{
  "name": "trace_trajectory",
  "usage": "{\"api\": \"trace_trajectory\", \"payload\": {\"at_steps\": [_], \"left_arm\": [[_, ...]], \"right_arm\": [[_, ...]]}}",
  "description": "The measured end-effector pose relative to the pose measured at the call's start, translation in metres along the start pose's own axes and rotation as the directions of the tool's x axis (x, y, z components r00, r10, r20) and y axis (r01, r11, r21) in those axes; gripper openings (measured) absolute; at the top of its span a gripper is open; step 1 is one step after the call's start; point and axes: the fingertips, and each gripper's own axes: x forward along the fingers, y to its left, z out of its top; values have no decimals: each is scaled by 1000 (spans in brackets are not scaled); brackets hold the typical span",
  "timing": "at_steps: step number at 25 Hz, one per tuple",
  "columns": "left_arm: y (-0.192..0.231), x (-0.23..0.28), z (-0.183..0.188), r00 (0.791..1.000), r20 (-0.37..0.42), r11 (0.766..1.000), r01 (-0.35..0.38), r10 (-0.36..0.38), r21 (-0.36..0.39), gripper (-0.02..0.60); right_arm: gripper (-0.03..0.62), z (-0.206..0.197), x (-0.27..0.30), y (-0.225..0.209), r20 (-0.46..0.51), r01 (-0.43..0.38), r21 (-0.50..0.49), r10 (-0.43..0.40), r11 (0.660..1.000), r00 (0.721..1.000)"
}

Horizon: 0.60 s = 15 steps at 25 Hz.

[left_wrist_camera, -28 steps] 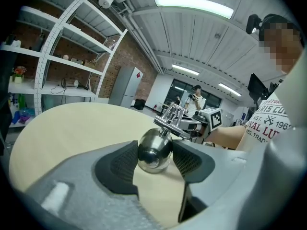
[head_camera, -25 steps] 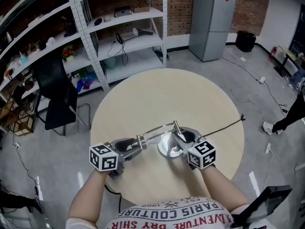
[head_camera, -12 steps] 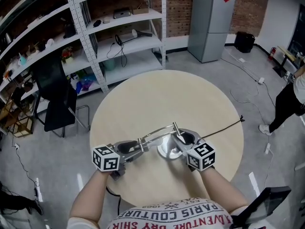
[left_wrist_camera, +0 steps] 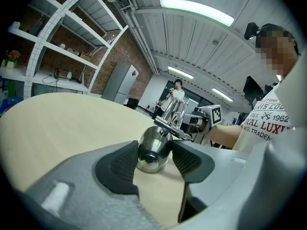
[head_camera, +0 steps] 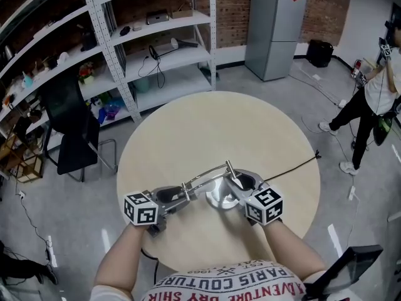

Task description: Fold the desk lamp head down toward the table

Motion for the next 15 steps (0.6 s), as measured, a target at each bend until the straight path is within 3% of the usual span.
{"api": "trace_trajectory", "payload": {"at_steps": [15], "left_arm": [[6,9,-10,1000,6,999,27,-27,-21,215]], "right_arm": [[121,-1,3,1,-6,5,-6,-5,1000,1000]]}}
